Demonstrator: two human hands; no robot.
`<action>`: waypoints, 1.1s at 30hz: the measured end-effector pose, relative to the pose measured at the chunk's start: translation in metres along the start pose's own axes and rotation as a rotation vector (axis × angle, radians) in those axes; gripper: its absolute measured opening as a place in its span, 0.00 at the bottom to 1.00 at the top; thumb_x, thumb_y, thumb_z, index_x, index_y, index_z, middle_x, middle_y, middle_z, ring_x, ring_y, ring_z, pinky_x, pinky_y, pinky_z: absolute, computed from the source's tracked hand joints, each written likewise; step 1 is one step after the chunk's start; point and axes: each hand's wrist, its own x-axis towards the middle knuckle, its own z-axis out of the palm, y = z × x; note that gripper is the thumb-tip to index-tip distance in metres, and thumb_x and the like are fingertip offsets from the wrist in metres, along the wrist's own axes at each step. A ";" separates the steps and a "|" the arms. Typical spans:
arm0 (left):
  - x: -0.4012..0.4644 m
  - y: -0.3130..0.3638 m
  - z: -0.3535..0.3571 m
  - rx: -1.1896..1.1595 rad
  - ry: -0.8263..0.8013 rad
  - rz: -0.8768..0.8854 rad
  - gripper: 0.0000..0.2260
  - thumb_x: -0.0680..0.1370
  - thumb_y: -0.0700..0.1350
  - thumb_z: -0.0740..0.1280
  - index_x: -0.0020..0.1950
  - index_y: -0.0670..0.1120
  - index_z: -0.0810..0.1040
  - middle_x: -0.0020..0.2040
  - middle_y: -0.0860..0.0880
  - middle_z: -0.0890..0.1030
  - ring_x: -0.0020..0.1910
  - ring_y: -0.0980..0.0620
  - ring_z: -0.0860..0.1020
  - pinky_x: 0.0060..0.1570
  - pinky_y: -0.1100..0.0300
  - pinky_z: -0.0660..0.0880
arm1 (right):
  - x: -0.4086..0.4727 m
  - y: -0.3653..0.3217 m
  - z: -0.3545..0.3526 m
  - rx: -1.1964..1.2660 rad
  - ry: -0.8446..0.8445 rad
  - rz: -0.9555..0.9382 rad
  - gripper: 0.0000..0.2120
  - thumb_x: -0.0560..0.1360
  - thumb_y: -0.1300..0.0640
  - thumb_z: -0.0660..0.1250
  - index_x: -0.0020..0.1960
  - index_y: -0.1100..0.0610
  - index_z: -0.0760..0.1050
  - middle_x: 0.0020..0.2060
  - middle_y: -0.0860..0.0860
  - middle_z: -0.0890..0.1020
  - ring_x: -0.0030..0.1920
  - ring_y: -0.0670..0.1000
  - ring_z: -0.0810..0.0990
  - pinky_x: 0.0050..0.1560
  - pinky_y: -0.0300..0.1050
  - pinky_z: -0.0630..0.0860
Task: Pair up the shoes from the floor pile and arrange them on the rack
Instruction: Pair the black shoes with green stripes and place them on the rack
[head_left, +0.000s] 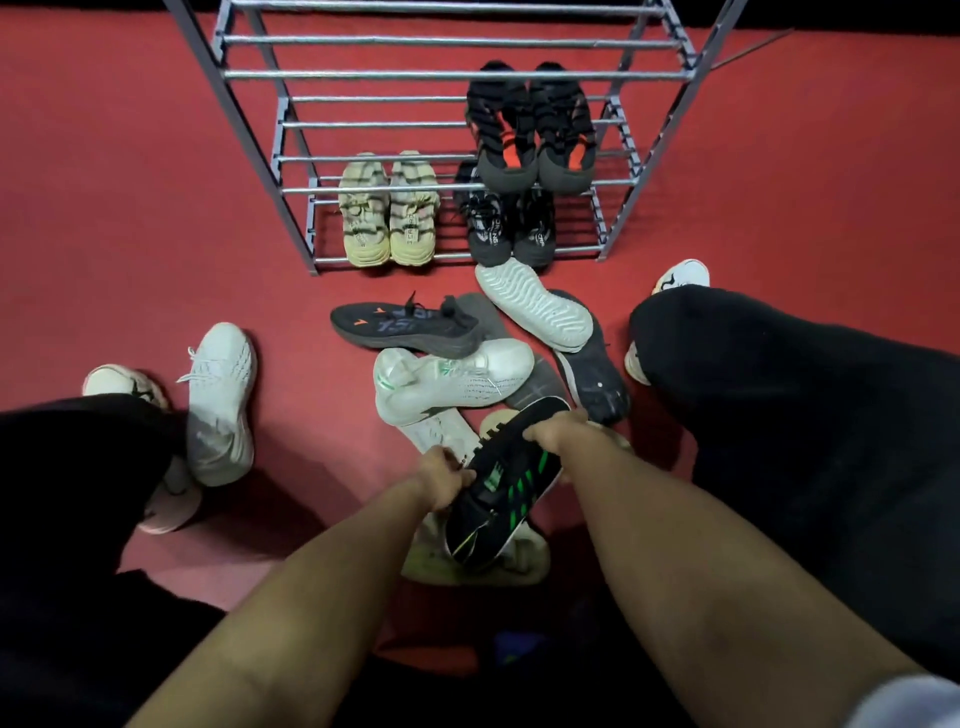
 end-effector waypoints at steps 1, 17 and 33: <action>-0.003 0.002 -0.004 0.004 -0.029 -0.020 0.11 0.76 0.45 0.70 0.55 0.43 0.73 0.41 0.46 0.75 0.39 0.47 0.75 0.44 0.51 0.77 | -0.005 0.001 -0.004 -0.020 -0.004 -0.011 0.36 0.77 0.52 0.68 0.77 0.65 0.56 0.76 0.62 0.61 0.73 0.63 0.66 0.73 0.54 0.65; -0.025 0.022 0.015 -0.303 0.028 0.091 0.14 0.70 0.31 0.72 0.41 0.44 0.70 0.37 0.48 0.75 0.35 0.53 0.73 0.36 0.64 0.72 | -0.001 0.008 0.011 0.698 0.083 0.065 0.20 0.75 0.57 0.63 0.65 0.62 0.77 0.52 0.59 0.84 0.46 0.60 0.84 0.47 0.53 0.81; -0.020 0.074 -0.053 -0.770 0.180 0.090 0.03 0.77 0.44 0.68 0.45 0.47 0.77 0.38 0.50 0.80 0.27 0.58 0.79 0.27 0.67 0.74 | -0.035 -0.029 0.026 0.773 -0.333 -0.359 0.24 0.71 0.65 0.61 0.61 0.45 0.76 0.52 0.53 0.84 0.50 0.54 0.83 0.44 0.50 0.81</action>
